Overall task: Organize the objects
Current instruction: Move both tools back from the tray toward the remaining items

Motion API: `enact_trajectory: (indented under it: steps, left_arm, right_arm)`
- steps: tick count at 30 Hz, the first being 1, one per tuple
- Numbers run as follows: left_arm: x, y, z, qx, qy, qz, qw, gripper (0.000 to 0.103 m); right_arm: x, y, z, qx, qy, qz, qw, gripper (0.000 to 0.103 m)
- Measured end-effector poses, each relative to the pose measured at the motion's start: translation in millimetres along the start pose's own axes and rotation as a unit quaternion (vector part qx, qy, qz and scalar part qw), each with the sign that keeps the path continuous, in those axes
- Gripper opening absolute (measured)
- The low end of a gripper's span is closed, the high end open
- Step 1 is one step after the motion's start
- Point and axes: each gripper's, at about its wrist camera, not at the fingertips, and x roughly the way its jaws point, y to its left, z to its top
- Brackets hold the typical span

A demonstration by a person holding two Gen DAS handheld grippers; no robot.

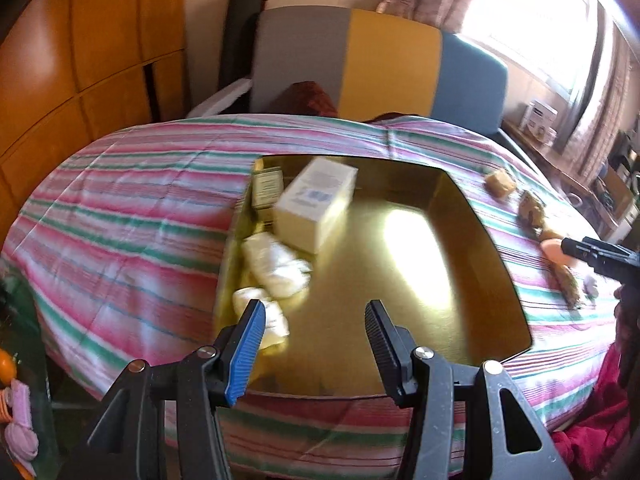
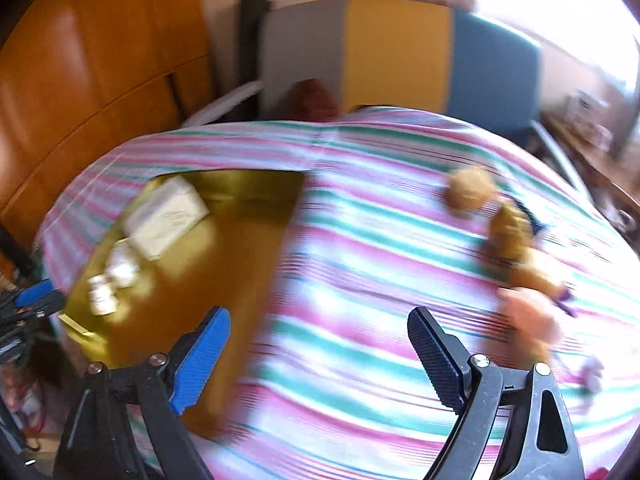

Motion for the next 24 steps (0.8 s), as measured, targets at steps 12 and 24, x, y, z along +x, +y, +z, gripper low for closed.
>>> enact_trajectory:
  steps: [12,24]
  left_arm:
    - [6.1,-134.8,29.5,0.133,-0.003,-0.116,0.9844,0.052]
    - [82.8,-301.0,19.1,0.191,0.132,-0.242,0.9421,0.053]
  right_arm:
    - [-44.8,-235.4,-45.1,0.259,-0.036,-0.173,0.950,0.095]
    - [-66.8,-312.8,-99.3,0.473,-0.070,-0.137,0.868,0.095]
